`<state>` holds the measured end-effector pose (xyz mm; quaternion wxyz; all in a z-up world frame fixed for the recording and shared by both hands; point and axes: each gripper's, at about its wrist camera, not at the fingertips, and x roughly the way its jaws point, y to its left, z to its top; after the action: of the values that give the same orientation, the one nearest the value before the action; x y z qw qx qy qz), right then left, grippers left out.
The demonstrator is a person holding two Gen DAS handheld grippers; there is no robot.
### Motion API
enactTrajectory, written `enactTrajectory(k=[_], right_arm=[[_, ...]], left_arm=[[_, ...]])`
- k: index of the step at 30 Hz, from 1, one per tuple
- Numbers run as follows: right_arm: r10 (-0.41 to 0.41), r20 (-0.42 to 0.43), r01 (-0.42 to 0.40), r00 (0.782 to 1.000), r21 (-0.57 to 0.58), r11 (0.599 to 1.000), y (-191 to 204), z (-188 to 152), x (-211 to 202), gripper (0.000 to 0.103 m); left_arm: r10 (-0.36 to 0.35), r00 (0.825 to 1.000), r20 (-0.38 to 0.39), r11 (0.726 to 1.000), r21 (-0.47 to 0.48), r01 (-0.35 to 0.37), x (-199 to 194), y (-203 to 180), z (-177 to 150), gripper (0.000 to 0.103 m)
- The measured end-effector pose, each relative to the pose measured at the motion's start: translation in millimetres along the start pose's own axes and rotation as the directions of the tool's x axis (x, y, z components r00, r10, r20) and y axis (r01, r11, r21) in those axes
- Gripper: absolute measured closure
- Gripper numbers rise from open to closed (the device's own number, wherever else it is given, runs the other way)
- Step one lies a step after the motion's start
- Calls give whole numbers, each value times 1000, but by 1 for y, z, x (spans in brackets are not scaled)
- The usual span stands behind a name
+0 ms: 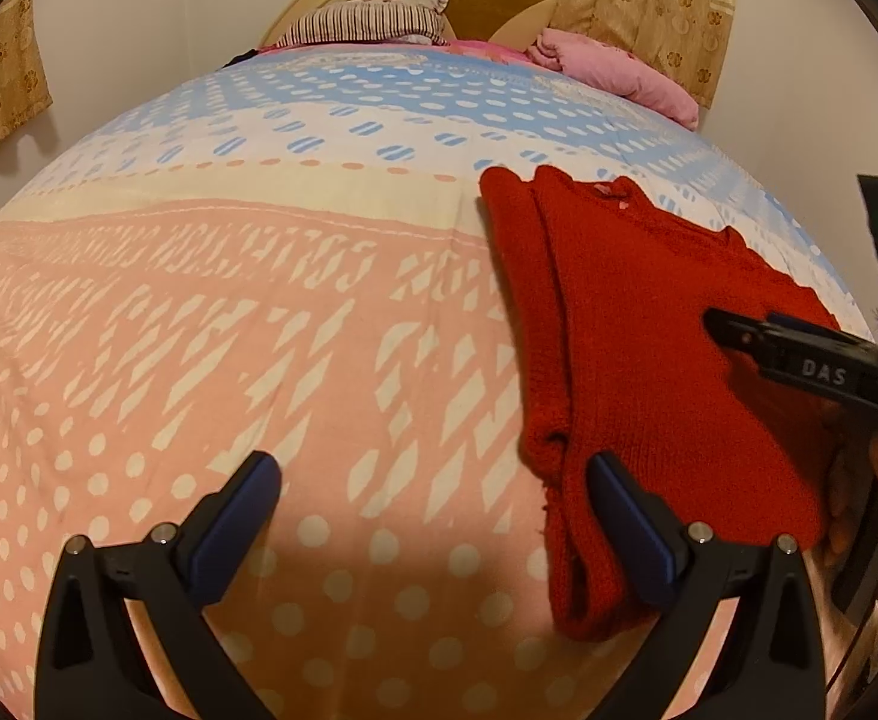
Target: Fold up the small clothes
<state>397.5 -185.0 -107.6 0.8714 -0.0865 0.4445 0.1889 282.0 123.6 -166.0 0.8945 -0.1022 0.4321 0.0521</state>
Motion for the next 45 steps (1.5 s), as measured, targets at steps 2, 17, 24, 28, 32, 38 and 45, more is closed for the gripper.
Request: enactTrajectory(k=[2,17,24,28,32,38,45], right_arm=[[-8,0,8,1000,-4,1000,1,0,1,11],[39,77,-36,996,-46,998,8,-50,-46,11],[27,132,-20,991,-53,998,17,-65,-71,11],[33,194,-4,980,-151,989,45,-84,-92,11],[35,254,39,966,-283,958,82,-101,-105,11],[-62,313,210,948,-467,859,130,-121,-100,11],[-108,356,305,928,-559,771,155,-130,-96,11]], left_arm=[[-23,1000,6,1000,-15,23,-2,4,0,0],[-60,997,52,992,-112,65,-8,22,-1,0],[-82,995,48,989,-118,87,-13,28,0,0],[-94,995,29,990,-102,96,-12,30,9,0],[-102,994,45,991,-87,106,-11,28,24,0],[-200,979,30,974,-98,202,6,19,44,0],[-291,956,-23,951,-118,287,40,10,56,1]])
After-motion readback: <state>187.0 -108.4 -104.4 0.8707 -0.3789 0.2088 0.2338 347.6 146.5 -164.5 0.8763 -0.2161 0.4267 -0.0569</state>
